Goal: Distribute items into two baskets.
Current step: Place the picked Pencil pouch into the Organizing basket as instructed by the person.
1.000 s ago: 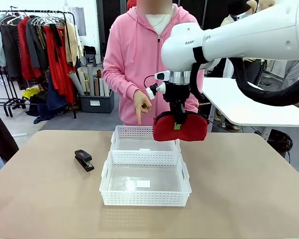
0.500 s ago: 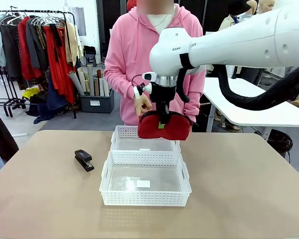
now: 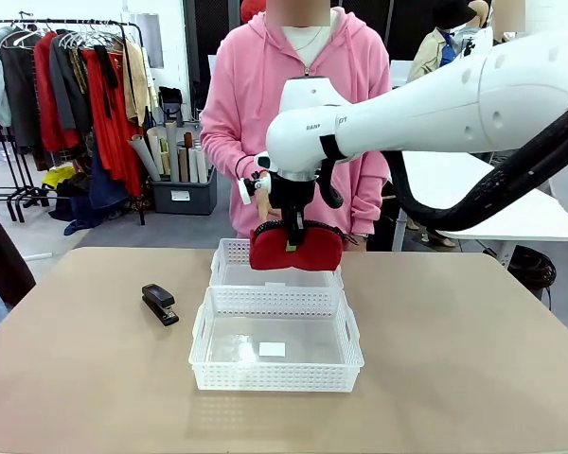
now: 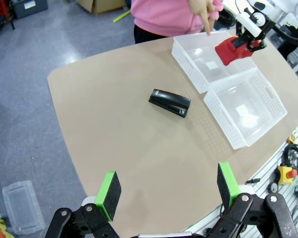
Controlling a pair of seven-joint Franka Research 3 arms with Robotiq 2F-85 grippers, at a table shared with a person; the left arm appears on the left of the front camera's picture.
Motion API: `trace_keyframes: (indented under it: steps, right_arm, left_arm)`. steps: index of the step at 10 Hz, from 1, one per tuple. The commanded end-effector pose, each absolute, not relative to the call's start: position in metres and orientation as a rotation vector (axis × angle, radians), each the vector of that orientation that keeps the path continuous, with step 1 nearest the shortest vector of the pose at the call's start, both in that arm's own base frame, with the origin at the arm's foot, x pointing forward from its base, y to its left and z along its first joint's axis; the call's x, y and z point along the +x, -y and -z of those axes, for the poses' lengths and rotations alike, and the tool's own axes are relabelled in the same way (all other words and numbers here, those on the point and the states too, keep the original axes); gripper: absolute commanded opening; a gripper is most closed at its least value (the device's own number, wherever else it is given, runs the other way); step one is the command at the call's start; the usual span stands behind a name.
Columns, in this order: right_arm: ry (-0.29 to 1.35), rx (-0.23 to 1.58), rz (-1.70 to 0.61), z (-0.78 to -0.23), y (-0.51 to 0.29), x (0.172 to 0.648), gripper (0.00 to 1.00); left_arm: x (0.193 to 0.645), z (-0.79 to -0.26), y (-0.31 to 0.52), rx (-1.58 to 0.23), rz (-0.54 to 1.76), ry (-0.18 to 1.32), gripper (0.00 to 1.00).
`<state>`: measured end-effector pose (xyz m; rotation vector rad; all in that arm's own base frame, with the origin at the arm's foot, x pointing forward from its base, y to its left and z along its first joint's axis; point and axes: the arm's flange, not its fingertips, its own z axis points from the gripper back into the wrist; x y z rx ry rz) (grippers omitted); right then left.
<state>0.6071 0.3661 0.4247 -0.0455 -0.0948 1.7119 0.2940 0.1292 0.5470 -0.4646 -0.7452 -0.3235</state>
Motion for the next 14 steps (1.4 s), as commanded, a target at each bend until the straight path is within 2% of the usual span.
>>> trace_keyframes:
  steps: [1,6,14]
  right_arm:
    - [0.139,-0.097,-1.683,-0.425,-0.379,0.619,0.0]
    - [0.174,-0.095,-1.636,-0.397,-0.388,0.627,0.0]
    - [0.102,-0.026,-1.63,-0.341,-0.393,0.637,0.0]
  left_arm:
    - [0.294,-0.547,-0.129,-0.466,0.325,0.748,1.0]
    - [0.294,-0.547,-0.129,-0.466,0.325,0.748,1.0]
    - [0.294,-0.547,-0.129,-0.466,0.325,0.748,1.0]
